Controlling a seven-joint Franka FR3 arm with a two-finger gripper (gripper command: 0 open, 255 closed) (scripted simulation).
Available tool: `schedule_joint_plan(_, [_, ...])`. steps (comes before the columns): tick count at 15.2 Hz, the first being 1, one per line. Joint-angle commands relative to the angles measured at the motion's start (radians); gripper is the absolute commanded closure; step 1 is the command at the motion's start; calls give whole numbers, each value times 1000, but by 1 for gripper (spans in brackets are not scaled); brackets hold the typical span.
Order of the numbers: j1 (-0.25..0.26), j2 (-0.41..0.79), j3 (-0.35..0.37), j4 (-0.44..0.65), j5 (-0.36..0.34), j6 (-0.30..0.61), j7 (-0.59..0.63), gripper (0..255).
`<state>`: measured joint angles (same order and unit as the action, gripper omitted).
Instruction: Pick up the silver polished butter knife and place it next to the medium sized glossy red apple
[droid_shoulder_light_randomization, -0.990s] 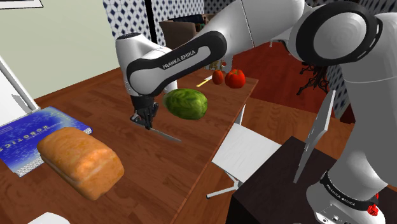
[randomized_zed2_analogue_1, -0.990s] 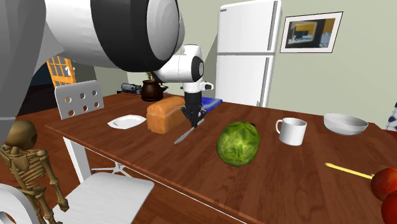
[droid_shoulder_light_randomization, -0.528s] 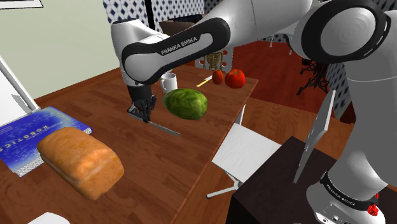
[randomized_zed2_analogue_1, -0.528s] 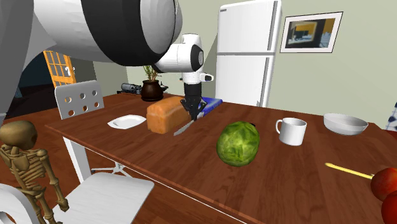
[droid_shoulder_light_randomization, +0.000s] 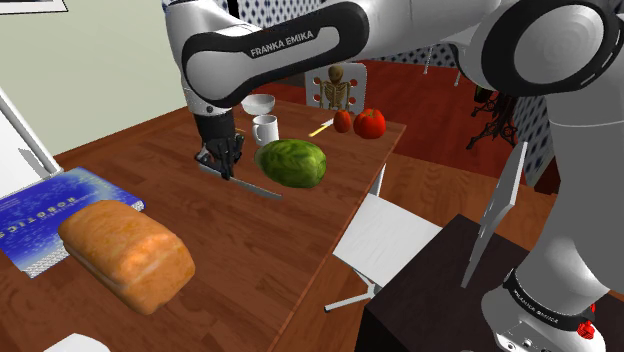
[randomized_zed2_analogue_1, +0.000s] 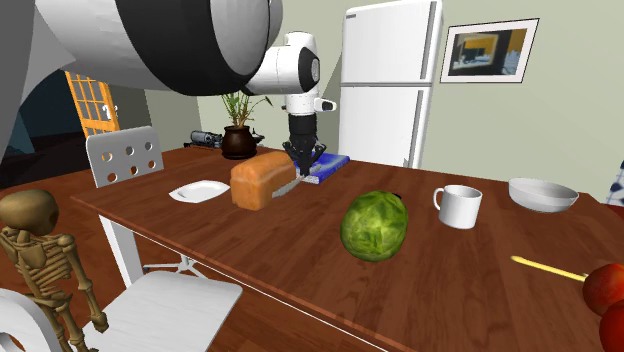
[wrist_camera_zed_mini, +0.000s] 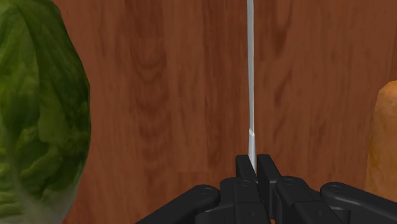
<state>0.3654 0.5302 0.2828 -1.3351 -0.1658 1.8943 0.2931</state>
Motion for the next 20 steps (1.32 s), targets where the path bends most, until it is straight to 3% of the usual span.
schedule_joint_plan(1, [2,1,0,28,1,-28,-3,255])
schedule_joint_plan(8, [8,0,2,108,3,-108,-8,255])
schedule_joint_plan(14, [-106,-98,-17,-40,41,-52,-127,255])
schedule_joint_plan(20, [-207,-156,-46,-122,72,-22,-254,255])
